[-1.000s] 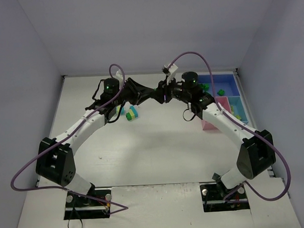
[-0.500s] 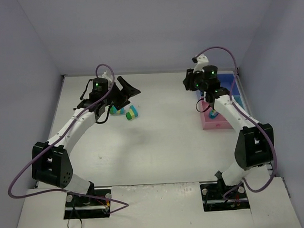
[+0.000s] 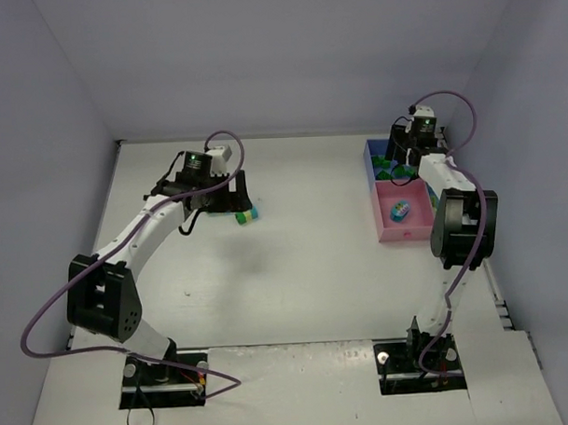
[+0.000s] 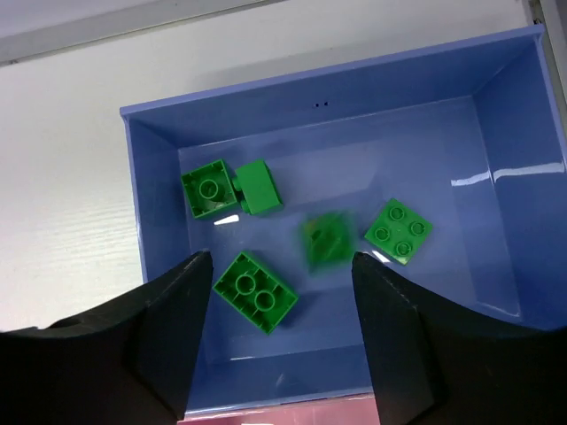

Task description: Sort the legos into containers by color

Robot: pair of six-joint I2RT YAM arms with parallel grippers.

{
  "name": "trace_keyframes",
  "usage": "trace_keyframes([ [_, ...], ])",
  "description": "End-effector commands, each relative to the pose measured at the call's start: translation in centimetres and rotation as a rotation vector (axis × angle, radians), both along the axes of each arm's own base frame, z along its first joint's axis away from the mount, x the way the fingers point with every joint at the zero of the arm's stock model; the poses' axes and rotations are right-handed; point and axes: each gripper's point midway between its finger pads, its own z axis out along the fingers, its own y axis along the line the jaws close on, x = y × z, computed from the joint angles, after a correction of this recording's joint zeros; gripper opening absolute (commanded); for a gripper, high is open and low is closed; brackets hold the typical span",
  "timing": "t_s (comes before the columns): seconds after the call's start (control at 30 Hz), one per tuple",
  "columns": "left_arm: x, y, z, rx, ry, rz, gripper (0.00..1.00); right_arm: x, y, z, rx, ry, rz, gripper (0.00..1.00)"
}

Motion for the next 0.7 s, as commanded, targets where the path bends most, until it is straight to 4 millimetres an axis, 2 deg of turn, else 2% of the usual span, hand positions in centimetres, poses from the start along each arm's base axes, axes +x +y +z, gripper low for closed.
trace_keyframes([
  [0.0, 1.3, -0.6, 1.3, 0.134, -0.132, -0.147, 0.82, 1.7, 0.7, 6.3, -0.019, -0.136, 0.034, 0.64],
  [0.1, 2.0, -1.1, -0.1, 0.221, -0.154, -0.216, 0.82, 1.1, 1.4, 8.5, -0.003, -0.172, 0.063, 0.66],
  [0.13, 2.1, -1.7, -1.1, 0.247, -0.143, -0.246, 0.82, 0.8, 2.0, 9.1, 0.014, -0.184, 0.093, 0.67],
  [0.17, 2.4, -1.7, -1.4, 0.273, -0.149, -0.257, 0.82, 0.2, 2.5, 10.4, 0.026, -0.204, 0.105, 0.67],
  [0.23, 2.8, -1.7, -2.9, 0.328, -0.142, -0.322, 0.82, -0.6, 3.4, 11.6, 0.063, -0.226, 0.125, 0.68],
  [0.3, 3.5, -1.3, -3.4, 0.376, -0.154, -0.354, 0.79, -2.1, 4.7, 13.0, 0.110, -0.247, 0.142, 0.68],
  [0.33, 3.6, -1.2, -4.6, 0.405, -0.128, -0.372, 0.78, -2.9, 5.2, 14.6, 0.122, -0.276, 0.153, 0.69],
  [0.37, 3.9, -0.9, -5.0, 0.426, -0.122, -0.375, 0.70, -3.6, 6.0, 14.3, 0.142, -0.267, 0.166, 0.69],
  [0.4, 4.4, -0.8, -5.0, 0.446, -0.131, -0.393, 0.66, -4.1, 6.9, 14.5, 0.160, -0.269, 0.180, 0.69],
  [0.43, 4.4, -0.6, -6.0, 0.458, -0.104, -0.408, 0.65, -4.9, 7.5, 15.7, 0.167, -0.291, 0.196, 0.69],
  [0.47, 4.6, -0.5, -6.3, 0.473, -0.105, -0.421, 0.63, -5.5, 8.1, 16.0, 0.179, -0.296, 0.216, 0.69],
  [0.5, 5.1, -0.5, -6.2, 0.482, -0.114, -0.419, 0.61, -6.2, 9.2, 15.3, 0.189, -0.279, 0.238, 0.69],
  [0.53, 5.3, -0.3, -7.0, 0.496, -0.100, -0.432, 0.61, -7.1, 9.9, 16.2, 0.196, -0.296, 0.257, 0.70],
  [0.57, 5.6, -0.3, -7.1, 0.503, -0.103, -0.431, 0.61, -7.7, 10.6, 16.2, 0.202, -0.295, 0.274, 0.70],
  [0.6, 6.0, -0.3, -7.1, 0.508, -0.109, -0.430, 0.61, -8.5, 11.7, 15.4, 0.212, -0.273, 0.303, 0.70],
  [0.67, 6.4, -0.3, -7.9, 0.514, -0.099, -0.436, 0.61, -9.6, 12.6, 15.5, 0.218, -0.275, 0.328, 0.70],
])
